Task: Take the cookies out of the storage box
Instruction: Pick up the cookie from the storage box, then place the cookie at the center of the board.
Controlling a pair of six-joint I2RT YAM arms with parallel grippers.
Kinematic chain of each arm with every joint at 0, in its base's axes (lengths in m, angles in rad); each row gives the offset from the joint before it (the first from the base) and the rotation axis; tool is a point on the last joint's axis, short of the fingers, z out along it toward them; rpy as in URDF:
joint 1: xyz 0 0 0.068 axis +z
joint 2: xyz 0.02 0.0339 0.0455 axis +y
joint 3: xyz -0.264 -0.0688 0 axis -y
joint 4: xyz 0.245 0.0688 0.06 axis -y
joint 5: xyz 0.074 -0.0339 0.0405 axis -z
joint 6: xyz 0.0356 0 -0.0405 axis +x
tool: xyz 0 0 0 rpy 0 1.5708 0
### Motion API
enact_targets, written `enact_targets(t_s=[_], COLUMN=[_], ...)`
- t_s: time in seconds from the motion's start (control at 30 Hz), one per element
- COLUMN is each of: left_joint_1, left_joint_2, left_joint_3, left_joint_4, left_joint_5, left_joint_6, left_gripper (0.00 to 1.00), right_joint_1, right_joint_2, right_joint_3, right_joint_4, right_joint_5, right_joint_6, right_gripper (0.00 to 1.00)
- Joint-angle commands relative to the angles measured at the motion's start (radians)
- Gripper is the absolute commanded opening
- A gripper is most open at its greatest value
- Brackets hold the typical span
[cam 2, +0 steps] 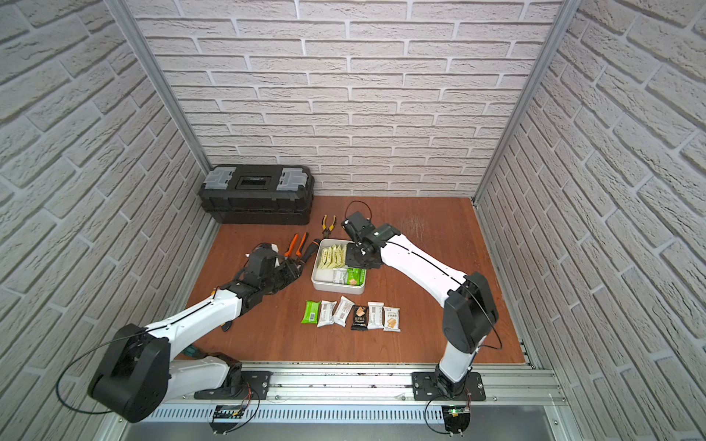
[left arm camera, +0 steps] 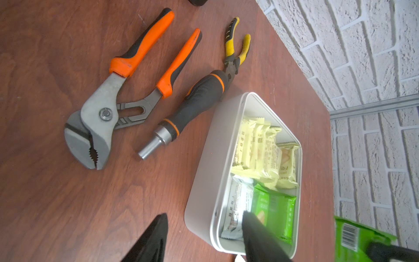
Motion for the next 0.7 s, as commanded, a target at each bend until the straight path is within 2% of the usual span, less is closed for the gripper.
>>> enact_targets(t_s=[0.0,0.2,0.33,0.57,0.67], left_joint_1=[-0.019,-0.059,-0.066,-0.071,-0.081], left_joint_2=[0.011,0.045,0.05,0.038,0.043], left_joint_3=[0.047,0.092,0.113,0.125,0.134], left_joint_4=[-0.002,-0.021,-0.046,-0.066,-0.068], left_joint_5=[-0.009,-0.024,-0.03,-0.046,-0.046], left_joint_6=[0.038,0.059,0.077,0.089,0.101], left_gripper=[0.58,0.58,0.58,0.58,0.58], right_joint_1=[-0.045,-0.076,-0.081,-0.078,-0.073], right_joint_2=[-0.077,-0.083,-0.044,0.053,0.078], right_joint_3=[-0.096,-0.223,-0.278,-0.281,-0.276], right_joint_4=[0.003,-0.044,0.014,0.053,0.068], right_joint_5=[0.009,0.153,0.158,0.175,0.164], right_joint_6=[-0.033,-0.078,-0.083,-0.102,-0.112], right_gripper=[0.02,0.02,0.02,0.03,0.07])
